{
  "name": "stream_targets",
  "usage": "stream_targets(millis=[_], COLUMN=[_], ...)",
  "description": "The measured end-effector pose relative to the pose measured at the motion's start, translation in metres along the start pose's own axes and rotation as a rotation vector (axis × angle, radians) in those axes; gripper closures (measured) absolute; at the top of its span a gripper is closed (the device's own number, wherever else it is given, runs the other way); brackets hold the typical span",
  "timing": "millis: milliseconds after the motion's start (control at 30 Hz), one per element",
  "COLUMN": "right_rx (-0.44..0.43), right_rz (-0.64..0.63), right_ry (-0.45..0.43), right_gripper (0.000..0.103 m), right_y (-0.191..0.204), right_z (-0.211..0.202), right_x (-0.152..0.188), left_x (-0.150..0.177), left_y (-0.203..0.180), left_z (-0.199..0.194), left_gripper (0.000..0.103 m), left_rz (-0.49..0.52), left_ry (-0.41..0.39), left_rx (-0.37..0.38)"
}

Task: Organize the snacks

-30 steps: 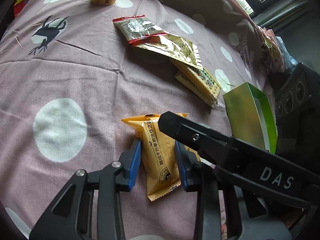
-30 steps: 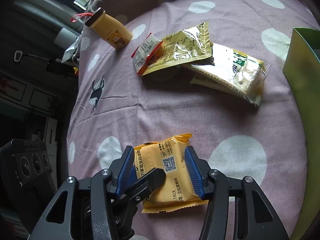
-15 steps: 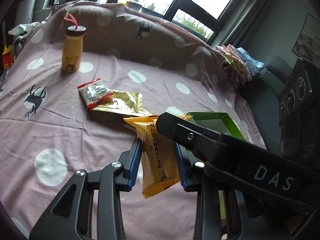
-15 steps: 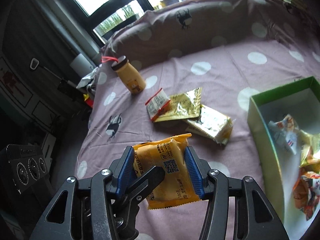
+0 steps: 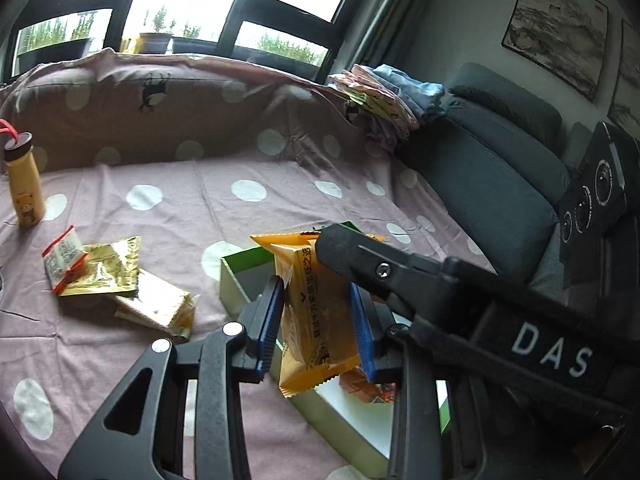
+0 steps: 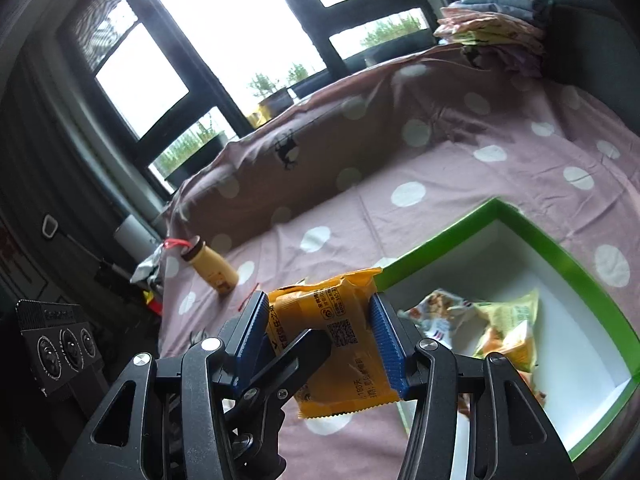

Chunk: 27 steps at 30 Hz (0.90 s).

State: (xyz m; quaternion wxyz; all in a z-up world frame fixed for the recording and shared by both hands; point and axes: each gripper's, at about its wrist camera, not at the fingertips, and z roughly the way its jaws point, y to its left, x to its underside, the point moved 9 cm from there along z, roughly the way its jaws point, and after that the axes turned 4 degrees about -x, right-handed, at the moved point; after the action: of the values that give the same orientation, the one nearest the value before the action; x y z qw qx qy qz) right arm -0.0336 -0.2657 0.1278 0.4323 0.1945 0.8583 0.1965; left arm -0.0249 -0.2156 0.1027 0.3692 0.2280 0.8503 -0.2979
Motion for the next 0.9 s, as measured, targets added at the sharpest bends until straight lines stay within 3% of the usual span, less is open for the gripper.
stream_targets(millis=[133,433,900], right_rx=[0.073,0.142,0.217], right_rz=[0.042,0.172,0.270], right_ry=[-0.020,0.019,0.073], right_gripper=[0.048,0.048,0.047], right_y=[-0.028,-0.082,-0.125], right_z=[-0.006,-0.003,0.002], right_x=[-0.006,-0.004,0.007], left_x=[0.002,0.016,0.038], left_y=[-0.020,-0.041,-0.054], left_z=[0.025,0.066,0.099], left_gripper=[0.071,0.071,0.070], left_rz=[0.034,0.056,0.027], left_ry=[0.048,0.167,0.311], left_rx=[0.034,0.064,0.091])
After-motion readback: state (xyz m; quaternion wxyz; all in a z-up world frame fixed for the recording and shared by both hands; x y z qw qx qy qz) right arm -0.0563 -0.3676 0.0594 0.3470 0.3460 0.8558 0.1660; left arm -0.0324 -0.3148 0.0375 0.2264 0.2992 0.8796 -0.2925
